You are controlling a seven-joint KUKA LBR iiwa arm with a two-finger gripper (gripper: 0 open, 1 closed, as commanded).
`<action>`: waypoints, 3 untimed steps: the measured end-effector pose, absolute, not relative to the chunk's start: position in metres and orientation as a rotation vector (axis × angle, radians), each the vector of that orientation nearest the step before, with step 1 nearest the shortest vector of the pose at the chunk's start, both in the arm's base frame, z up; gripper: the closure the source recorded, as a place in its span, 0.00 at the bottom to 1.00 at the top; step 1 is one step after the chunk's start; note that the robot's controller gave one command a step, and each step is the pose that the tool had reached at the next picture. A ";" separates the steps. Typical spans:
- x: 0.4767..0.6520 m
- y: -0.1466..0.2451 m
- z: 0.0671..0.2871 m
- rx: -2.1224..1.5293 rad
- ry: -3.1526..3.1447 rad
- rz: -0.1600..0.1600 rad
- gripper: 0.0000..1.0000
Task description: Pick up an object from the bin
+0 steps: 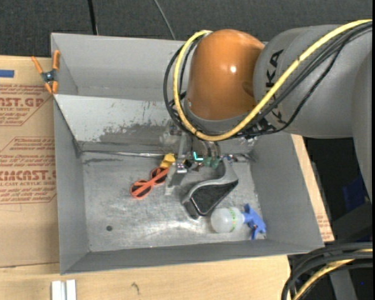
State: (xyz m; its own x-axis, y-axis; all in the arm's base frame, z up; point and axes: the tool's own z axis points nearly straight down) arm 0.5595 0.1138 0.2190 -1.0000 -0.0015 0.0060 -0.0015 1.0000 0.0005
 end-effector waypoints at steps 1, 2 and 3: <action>0.561 0.113 0.223 0.001 -3.143 -0.002 0.00; 0.562 0.115 0.189 0.089 -3.150 -0.002 0.00; 0.587 0.112 0.078 0.158 -3.138 -0.004 1.00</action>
Offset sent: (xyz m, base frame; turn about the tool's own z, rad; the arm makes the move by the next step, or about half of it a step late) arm -0.0009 0.0044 -0.1473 -0.2237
